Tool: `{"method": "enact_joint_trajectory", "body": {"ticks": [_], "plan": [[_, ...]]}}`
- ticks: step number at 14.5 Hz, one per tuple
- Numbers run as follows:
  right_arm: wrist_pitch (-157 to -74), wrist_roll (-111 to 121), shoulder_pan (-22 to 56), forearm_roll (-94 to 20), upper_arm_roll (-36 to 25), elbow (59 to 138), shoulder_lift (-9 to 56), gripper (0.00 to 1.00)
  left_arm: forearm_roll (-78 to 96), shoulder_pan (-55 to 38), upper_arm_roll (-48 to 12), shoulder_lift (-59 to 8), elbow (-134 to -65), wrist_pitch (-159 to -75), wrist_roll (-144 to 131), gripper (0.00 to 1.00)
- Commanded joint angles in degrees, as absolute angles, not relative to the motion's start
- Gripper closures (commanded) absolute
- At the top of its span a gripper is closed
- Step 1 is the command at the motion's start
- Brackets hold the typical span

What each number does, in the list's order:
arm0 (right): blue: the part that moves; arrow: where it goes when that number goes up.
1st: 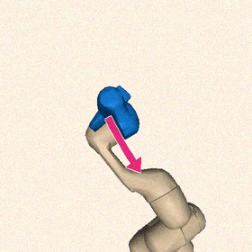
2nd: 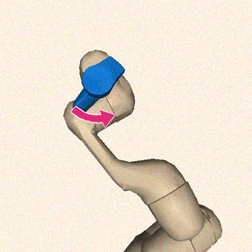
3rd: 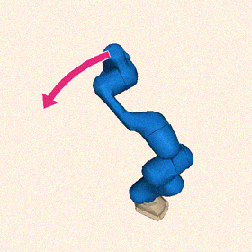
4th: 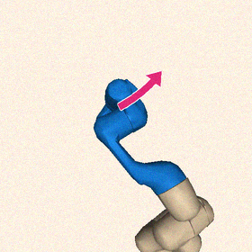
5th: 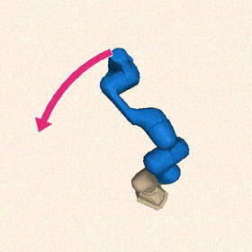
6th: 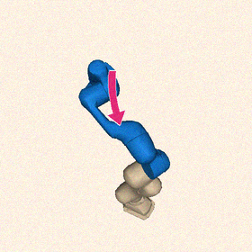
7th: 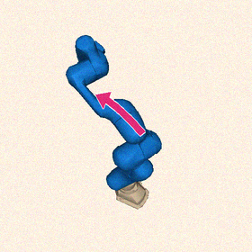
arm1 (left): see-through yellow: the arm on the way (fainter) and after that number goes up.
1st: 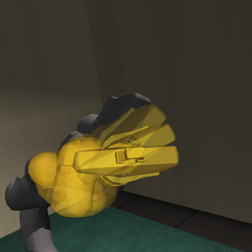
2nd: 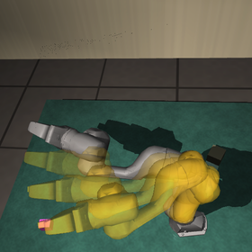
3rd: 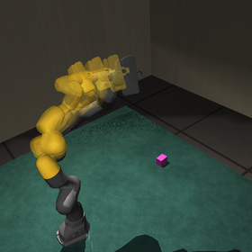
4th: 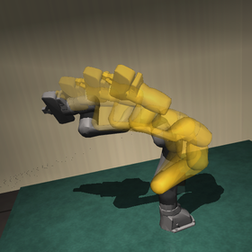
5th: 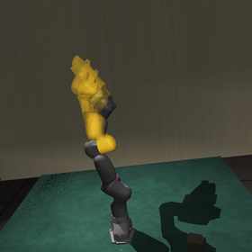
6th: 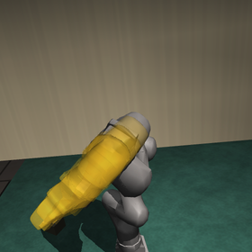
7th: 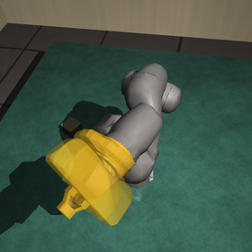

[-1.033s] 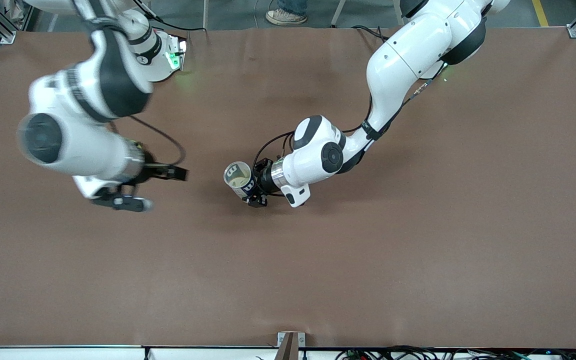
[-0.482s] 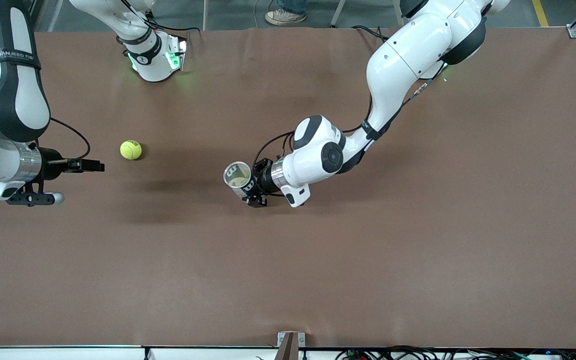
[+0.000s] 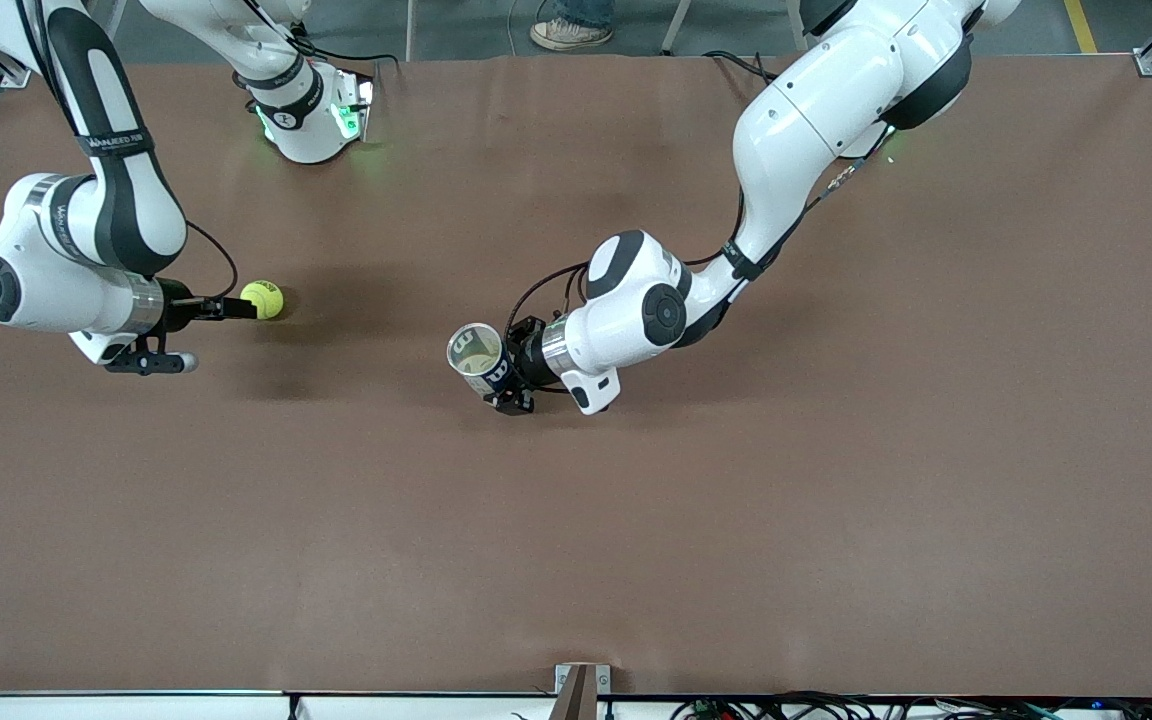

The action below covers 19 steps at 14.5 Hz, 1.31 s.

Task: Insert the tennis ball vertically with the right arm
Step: 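Release the ball and grasp the second tennis ball with the right gripper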

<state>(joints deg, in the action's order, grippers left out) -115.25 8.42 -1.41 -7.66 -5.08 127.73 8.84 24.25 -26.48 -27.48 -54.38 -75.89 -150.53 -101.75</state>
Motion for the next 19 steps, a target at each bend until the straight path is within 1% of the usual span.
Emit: {"method": "enact_joint_trajectory", "body": {"ticks": [1, 5, 8, 14, 16, 19], "plan": [[-115.8, 8.6, -3.3, -5.8, -4.6, 130.0, 7.7, 0.0, 25.5, -26.9, -27.5, -54.9, -74.7, -151.0, -100.4, 0.26], [-116.1, 8.6, -4.2, -4.1, -4.6, 130.5, 10.1, 0.0, 25.5, -26.9, -27.5, -54.9, -74.7, -151.0, -100.4, 0.25], [-121.0, 8.5, -4.2, -4.1, -4.6, 133.7, 10.6, 0.0, 25.5, -26.9, -27.5, -54.9, -74.6, -151.0, -100.4, 0.25], [-129.9, 8.3, -3.9, -4.2, -4.4, 136.8, 16.1, 0.0, 25.4, -27.0, -27.5, -54.8, -74.6, -151.0, -100.3, 0.25], [-131.0, 8.1, -3.7, -4.3, -4.3, 136.9, 17.0, 0.01, 25.4, -27.0, -27.5, -54.9, -74.6, -151.0, -100.3, 0.25], [-130.8, 7.9, -3.3, -4.7, -4.1, 137.0, 17.1, 0.05, 25.4, -27.0, -27.5, -54.9, -74.6, -151.0, -100.3, 0.26]]}}
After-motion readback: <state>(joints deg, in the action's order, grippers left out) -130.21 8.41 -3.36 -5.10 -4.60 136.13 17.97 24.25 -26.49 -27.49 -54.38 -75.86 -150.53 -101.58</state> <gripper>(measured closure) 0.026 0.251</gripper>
